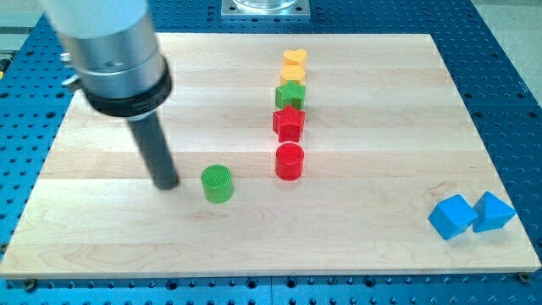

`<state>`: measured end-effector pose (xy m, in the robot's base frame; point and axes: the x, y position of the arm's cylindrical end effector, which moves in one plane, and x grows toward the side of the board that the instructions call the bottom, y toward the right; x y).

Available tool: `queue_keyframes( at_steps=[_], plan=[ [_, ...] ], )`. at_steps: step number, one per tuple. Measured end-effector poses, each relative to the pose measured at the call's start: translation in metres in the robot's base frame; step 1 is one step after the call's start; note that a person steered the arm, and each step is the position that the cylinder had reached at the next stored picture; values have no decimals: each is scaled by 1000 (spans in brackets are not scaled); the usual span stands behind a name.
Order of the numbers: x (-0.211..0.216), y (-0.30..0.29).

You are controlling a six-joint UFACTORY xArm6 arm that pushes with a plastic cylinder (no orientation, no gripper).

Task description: Push the green circle into the red circle

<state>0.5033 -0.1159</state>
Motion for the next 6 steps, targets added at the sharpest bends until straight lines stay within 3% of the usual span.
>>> queue_keyframes(
  at_steps=[1,4,6],
  plan=[
    [0,35],
    [28,14],
    [36,83]
  ],
)
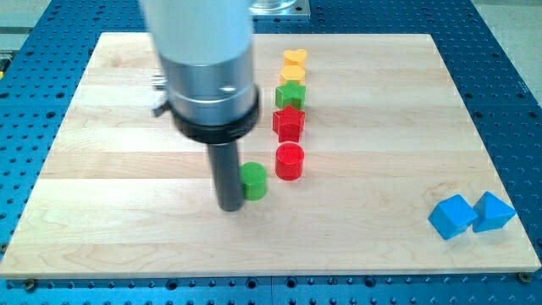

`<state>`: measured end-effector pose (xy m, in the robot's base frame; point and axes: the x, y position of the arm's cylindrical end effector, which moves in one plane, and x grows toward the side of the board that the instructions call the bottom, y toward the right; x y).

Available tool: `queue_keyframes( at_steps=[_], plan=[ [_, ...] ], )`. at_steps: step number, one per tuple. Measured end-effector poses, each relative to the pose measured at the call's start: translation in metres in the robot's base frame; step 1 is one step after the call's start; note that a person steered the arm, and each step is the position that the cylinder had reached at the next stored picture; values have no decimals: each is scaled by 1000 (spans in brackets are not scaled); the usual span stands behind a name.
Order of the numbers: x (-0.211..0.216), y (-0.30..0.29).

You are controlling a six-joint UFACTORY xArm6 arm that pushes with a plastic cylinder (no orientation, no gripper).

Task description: Push the green circle into the red circle

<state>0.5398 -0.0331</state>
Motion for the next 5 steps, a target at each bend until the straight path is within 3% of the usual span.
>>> queue_keyframes(
  at_steps=[3,5],
  plan=[
    [-1,9],
    [-48,-47]
  ],
)
